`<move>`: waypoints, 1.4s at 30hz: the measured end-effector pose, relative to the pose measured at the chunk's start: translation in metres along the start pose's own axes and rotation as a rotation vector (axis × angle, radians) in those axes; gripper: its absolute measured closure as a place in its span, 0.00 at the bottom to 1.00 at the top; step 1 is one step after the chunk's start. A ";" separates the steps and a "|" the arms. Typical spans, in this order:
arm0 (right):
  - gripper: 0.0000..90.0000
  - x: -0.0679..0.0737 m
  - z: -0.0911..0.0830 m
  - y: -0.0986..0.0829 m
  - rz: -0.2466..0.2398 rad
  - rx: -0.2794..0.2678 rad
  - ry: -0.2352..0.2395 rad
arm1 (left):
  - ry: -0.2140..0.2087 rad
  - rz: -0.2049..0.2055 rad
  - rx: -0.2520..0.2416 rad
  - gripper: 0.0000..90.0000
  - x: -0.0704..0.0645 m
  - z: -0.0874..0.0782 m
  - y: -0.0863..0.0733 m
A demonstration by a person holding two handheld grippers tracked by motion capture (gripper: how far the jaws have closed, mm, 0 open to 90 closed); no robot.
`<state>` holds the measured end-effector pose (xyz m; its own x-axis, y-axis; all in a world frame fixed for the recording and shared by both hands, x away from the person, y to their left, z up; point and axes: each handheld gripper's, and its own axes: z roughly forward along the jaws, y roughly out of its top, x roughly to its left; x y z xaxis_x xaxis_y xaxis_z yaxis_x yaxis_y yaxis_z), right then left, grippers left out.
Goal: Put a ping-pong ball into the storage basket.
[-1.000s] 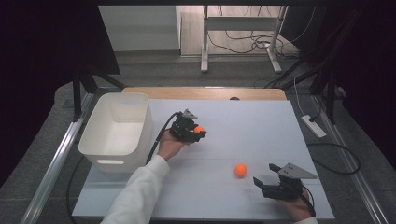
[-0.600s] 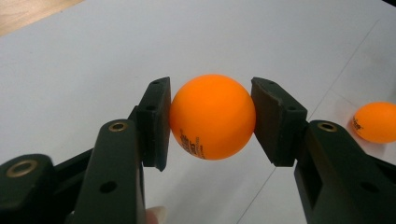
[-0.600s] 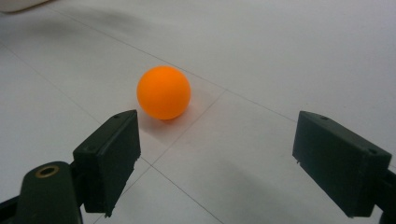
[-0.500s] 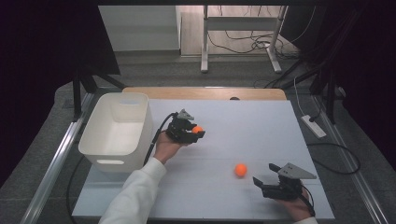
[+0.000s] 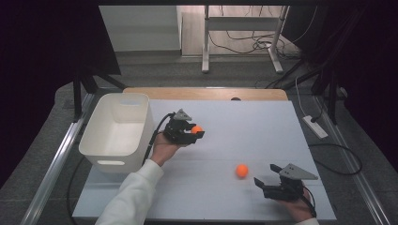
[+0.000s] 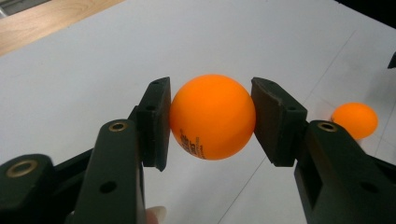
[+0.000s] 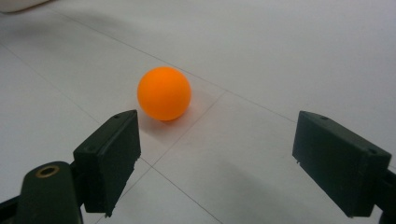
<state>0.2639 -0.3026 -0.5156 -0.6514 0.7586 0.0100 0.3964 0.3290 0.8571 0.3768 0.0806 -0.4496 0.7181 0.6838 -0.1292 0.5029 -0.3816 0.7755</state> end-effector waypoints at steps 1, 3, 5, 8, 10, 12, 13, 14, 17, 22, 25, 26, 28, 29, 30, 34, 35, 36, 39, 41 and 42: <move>0.17 0.000 0.000 0.000 0.000 0.000 0.000 | 0.001 0.002 -0.002 0.56 0.000 0.000 0.000; 0.17 0.000 0.000 0.000 0.000 0.000 -0.001 | 0.001 0.002 -0.003 0.56 -0.001 -0.001 0.000; 0.17 -0.001 0.000 0.000 0.000 0.000 -0.005 | 0.011 0.009 -0.006 0.56 -0.002 -0.002 0.000; 0.17 -0.001 -0.001 0.000 0.003 0.002 -0.006 | 0.011 0.015 -0.012 0.56 -0.003 -0.004 0.000; 0.17 -0.001 -0.001 0.000 0.004 0.003 -0.007 | 0.010 0.018 -0.022 0.56 -0.004 -0.006 0.001; 0.17 -0.001 -0.001 0.000 0.004 0.002 -0.007 | 0.009 0.018 -0.024 0.56 -0.004 -0.007 0.001; 0.17 -0.001 -0.001 0.000 0.004 0.002 -0.008 | 0.010 0.017 -0.027 0.56 -0.005 -0.008 0.002; 0.17 -0.001 -0.001 0.000 0.004 0.002 -0.008 | 0.009 0.019 -0.029 0.56 -0.005 -0.009 0.002; 0.17 -0.001 -0.001 -0.001 0.005 0.000 -0.007 | 0.015 0.027 -0.048 0.56 -0.008 -0.015 0.003; 0.17 -0.001 -0.001 0.000 0.004 0.000 -0.007 | 0.010 0.027 -0.064 0.56 -0.009 -0.019 0.005; 0.17 -0.001 -0.001 0.000 0.002 0.003 -0.009 | 0.009 0.030 -0.073 0.56 -0.010 -0.023 0.007; 0.17 -0.001 -0.001 0.000 0.004 0.000 -0.007 | 0.010 0.027 -0.079 0.56 -0.010 -0.024 0.008; 0.17 -0.002 -0.001 -0.001 0.004 0.000 -0.009 | 0.012 0.030 -0.085 0.56 -0.011 -0.026 0.008; 0.17 -0.002 -0.001 -0.001 0.004 0.000 -0.010 | 0.012 0.032 -0.087 0.56 -0.012 -0.027 0.008; 0.17 -0.002 -0.002 -0.001 0.005 0.000 -0.010 | 0.011 0.031 -0.089 0.56 -0.012 -0.028 0.009; 0.17 -0.002 -0.002 -0.001 0.005 0.000 -0.011 | 0.011 0.032 -0.098 0.56 -0.013 -0.030 0.010; 0.17 -0.002 -0.002 -0.001 0.004 0.000 -0.010 | 0.012 0.032 -0.102 0.56 -0.013 -0.032 0.011; 0.17 -0.002 -0.002 -0.001 0.003 0.000 -0.009 | 0.012 0.030 -0.110 0.56 -0.012 -0.034 0.012; 0.17 -0.002 -0.002 -0.001 0.003 0.000 -0.009 | 0.012 0.029 -0.119 0.56 -0.012 -0.037 0.014; 0.17 -0.002 -0.001 -0.001 0.002 0.001 -0.009 | 0.015 0.030 -0.121 0.56 -0.012 -0.039 0.014; 0.17 -0.002 -0.001 -0.001 0.001 0.002 -0.010 | 0.017 0.030 -0.123 0.56 -0.011 -0.040 0.015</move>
<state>0.2640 -0.3051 -0.5157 -0.6446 0.7645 0.0063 0.3986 0.3291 0.8561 0.3569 0.0919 -0.4121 0.7233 0.6839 -0.0954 0.4177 -0.3234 0.8491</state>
